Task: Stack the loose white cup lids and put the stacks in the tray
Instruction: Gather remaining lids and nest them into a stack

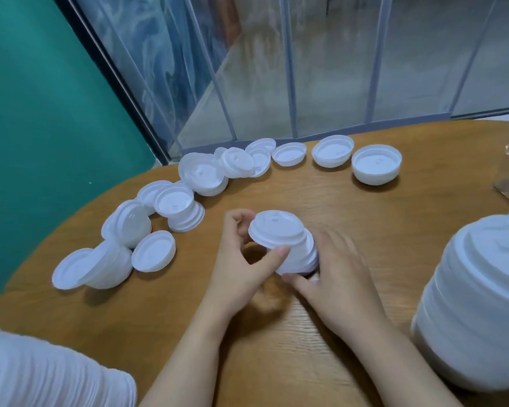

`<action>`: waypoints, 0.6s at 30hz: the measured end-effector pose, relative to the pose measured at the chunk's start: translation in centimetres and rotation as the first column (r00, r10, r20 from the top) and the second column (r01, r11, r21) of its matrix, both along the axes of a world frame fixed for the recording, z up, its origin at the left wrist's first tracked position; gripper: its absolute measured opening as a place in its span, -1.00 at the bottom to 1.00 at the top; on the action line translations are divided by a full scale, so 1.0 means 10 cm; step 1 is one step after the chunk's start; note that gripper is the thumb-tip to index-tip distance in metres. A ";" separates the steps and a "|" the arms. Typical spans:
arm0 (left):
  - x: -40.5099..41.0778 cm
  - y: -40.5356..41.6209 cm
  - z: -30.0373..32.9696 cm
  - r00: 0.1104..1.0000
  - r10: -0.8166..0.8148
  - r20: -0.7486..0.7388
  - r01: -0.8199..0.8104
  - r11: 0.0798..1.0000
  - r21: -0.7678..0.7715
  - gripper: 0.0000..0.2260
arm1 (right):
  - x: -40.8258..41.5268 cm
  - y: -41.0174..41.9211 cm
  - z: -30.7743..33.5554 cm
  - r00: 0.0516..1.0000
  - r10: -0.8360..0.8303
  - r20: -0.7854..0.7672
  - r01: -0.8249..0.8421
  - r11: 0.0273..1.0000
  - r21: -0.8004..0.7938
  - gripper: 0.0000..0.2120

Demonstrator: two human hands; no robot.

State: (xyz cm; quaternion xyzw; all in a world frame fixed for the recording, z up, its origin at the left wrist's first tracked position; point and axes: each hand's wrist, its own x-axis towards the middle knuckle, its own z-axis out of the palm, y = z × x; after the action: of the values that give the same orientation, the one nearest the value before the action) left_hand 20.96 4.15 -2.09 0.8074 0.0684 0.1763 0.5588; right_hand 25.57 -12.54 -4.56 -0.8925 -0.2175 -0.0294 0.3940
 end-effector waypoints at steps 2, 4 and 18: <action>0.02 0.00 -0.02 0.999 -0.030 -0.037 0.031 0.999 0.019 -0.43 | 0.01 -0.01 -0.01 1.000 0.000 -0.002 0.000 1.000 0.006 -0.42; 0.05 0.02 -0.03 0.996 -0.048 -0.076 0.051 0.998 0.043 -0.41 | 0.01 -0.01 0.00 1.000 0.000 -0.014 0.001 1.000 0.006 -0.40; 0.07 0.10 -0.03 0.970 -0.151 -0.190 0.192 0.957 0.219 -0.41 | 0.01 -0.01 0.02 1.000 0.006 0.003 -0.006 1.000 0.030 -0.40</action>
State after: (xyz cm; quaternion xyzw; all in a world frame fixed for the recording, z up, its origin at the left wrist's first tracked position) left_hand 21.65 5.10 -2.36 0.8830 0.0242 0.0639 0.4643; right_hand 25.65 -12.66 -4.39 -0.8859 -0.2203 -0.0328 0.4069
